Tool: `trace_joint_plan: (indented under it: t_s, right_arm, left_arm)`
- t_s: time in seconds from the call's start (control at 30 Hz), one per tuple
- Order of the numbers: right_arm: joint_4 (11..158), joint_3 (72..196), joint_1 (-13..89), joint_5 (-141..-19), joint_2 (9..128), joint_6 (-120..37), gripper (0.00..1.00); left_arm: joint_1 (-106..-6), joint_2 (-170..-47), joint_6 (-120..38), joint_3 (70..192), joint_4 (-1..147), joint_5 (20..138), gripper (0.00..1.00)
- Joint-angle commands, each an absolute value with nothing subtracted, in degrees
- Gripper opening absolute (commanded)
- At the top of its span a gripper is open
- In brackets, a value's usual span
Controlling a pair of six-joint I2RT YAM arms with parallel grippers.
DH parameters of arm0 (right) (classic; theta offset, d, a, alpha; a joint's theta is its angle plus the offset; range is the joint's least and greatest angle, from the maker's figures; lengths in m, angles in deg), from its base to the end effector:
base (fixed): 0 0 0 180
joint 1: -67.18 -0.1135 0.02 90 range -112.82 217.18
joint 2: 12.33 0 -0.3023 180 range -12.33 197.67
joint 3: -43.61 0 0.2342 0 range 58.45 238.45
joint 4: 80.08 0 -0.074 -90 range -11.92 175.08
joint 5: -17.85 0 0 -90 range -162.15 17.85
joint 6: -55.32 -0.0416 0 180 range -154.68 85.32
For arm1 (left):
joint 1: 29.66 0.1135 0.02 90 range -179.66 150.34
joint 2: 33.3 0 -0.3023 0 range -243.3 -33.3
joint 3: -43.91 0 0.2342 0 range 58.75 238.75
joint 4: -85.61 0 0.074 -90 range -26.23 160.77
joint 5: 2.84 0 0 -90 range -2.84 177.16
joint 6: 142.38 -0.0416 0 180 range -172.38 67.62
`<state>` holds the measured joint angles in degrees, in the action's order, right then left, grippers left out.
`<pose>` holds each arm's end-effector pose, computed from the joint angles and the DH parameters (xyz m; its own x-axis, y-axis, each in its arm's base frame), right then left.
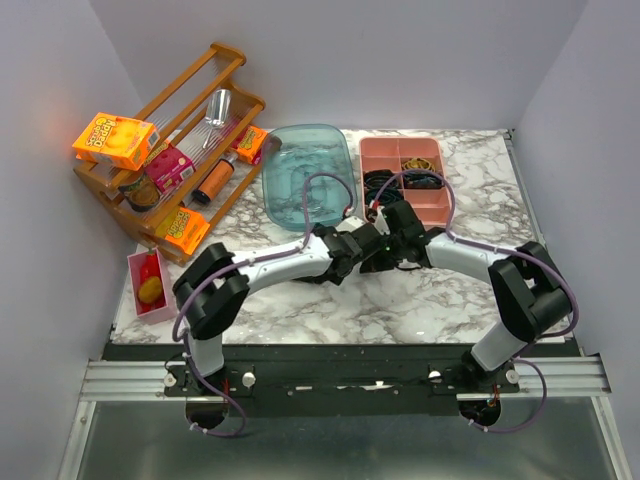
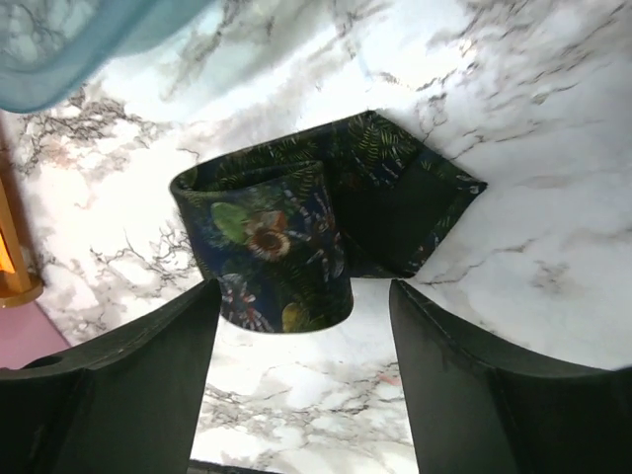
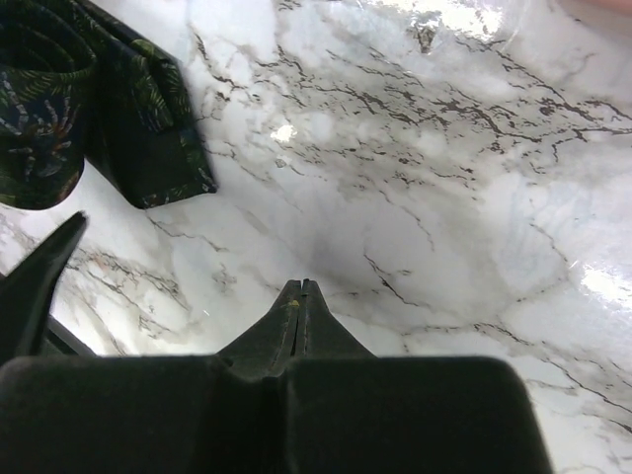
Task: Roll the ties
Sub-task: Roll the tie at the center of the board, then pick up the tie at the center of the board.
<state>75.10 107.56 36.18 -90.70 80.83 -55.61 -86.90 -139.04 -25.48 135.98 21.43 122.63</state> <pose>0.2569 0.1698 0.2092 -0.8796 -0.1334 -0.4566 -0.3578 0.8180 0.4503 0.2109 -0.2832 0.2437 -0.7517 0.4873 -0.4444 0.3125 0.8566 0.4107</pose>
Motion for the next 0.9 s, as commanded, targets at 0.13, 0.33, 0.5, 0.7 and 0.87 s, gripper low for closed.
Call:
trace_joint_plan:
  t_s: [0.13, 0.33, 0.5, 0.7, 0.87]
  right_arm:
    - [73.6, 111.4, 33.8, -92.2, 77.5, -52.5, 0.02]
    - [72.7, 118.7, 28.7, -92.5, 81.2, -51.9, 0.02]
    - [71.8, 125.3, 26.1, -94.2, 86.2, -50.9, 0.02]
    - [67.8, 133.9, 23.9, -94.6, 92.8, -49.0, 0.02]
    - [66.6, 135.7, 23.6, -94.9, 96.7, -48.7, 0.02]
  left_arm:
    - [-82.4, -126.4, -23.6, 127.9, 33.0, 115.8, 0.93]
    - [-72.0, -115.8, -23.3, 117.8, 42.6, 101.7, 0.94]
    - [-62.5, -106.6, -21.3, 109.0, 52.0, 84.6, 0.95]
    - [-50.2, -101.7, -16.7, 99.5, 61.9, 68.5, 0.97]
    - [-46.6, -102.6, -16.4, 96.8, 64.3, 64.2, 0.98]
